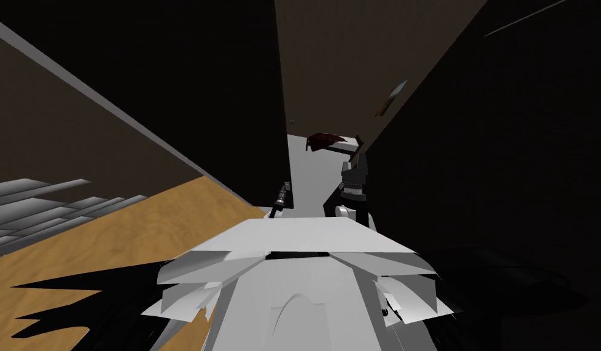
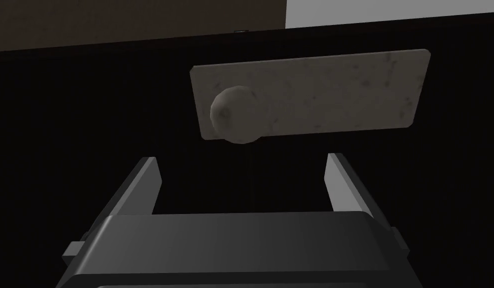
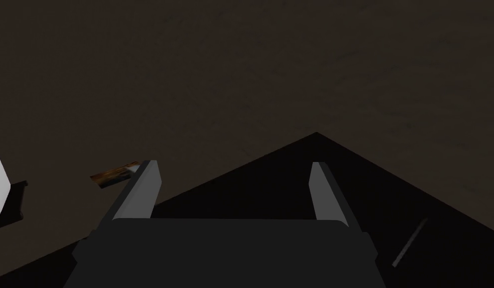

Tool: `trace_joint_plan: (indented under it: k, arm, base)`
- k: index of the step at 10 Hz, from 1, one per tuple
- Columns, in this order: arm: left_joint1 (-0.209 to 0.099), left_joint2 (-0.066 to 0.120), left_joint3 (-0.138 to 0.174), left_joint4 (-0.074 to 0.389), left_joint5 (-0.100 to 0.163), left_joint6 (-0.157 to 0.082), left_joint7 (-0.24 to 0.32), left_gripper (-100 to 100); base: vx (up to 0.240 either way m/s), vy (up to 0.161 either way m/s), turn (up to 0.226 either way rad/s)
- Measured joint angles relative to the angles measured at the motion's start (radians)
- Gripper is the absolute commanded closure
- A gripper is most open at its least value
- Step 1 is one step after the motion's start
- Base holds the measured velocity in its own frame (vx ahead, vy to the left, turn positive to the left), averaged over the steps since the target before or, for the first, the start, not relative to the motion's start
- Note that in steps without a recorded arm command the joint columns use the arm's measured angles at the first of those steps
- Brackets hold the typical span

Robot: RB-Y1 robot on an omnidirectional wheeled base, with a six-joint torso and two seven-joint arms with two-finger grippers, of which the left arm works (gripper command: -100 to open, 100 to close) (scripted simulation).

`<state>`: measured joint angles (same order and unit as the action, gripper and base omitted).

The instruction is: Push the door open

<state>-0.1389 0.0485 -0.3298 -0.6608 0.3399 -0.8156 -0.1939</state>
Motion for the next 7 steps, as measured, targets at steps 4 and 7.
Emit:
trace_joint_plan:
  k: [4,7]
  arm:
    - [-0.002,-0.007,0.003,0.007,0.001,-0.009,0.001,100]
    - [-0.002,-0.007,0.003,0.008,0.001,-0.006,0.000,100]
  base:
    - [0.062,-0.016,-0.008]
    - [-0.016,0.004,-0.001]
